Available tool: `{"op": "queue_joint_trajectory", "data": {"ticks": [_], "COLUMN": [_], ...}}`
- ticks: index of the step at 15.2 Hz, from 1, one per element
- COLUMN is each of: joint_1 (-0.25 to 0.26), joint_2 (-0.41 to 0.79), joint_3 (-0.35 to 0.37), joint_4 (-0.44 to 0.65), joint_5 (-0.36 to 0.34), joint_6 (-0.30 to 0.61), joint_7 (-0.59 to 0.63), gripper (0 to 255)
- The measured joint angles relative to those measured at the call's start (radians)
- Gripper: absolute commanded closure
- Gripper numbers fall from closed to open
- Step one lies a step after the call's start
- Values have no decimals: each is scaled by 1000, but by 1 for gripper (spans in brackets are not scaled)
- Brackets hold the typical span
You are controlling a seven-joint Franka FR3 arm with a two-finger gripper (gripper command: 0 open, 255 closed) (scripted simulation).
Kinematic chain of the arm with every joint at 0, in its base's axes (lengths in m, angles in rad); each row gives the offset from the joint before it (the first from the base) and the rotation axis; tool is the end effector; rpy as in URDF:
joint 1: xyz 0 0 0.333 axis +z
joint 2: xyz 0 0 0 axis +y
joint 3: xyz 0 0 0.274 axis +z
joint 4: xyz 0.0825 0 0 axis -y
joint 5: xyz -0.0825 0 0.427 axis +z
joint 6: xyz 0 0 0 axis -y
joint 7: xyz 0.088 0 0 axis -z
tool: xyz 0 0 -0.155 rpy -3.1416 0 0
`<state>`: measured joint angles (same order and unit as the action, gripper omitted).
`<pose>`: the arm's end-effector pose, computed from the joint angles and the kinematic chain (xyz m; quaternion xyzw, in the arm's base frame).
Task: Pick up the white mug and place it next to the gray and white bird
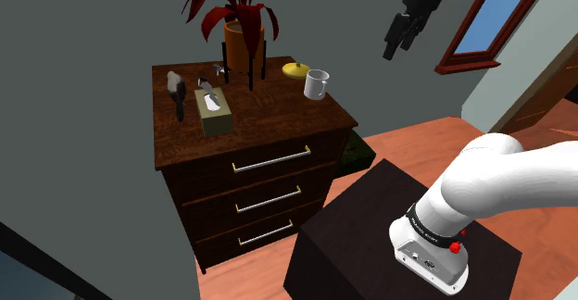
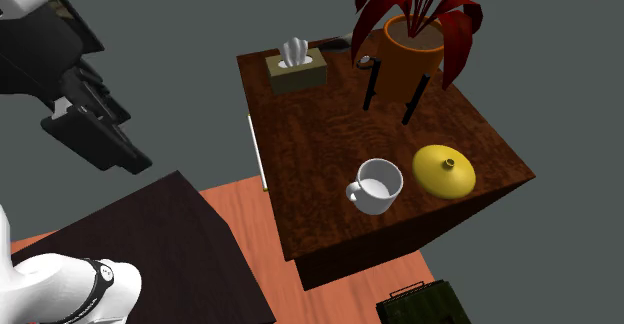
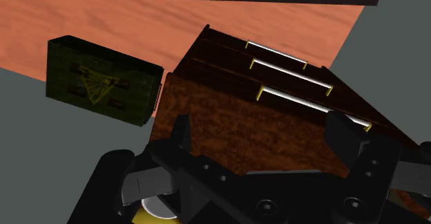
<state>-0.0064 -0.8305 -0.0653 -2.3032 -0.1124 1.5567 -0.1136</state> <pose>0.3692 -0.0469 0.5551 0.9983 0.0274 0.0385 0.0353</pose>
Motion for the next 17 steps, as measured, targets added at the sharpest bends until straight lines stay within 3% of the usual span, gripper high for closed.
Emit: {"op": "queue_joint_trajectory", "data": {"ticks": [5,11,17], "joint_1": [-2,-1,11], "joint_2": [73,254,473], "joint_3": [-41,-122,-199], "joint_4": [-5,12,101], "joint_5": [-13,-19,12], "joint_6": [81,251,386], "joint_7": [-33,-102,-185], "gripper": [0,0,0]}}
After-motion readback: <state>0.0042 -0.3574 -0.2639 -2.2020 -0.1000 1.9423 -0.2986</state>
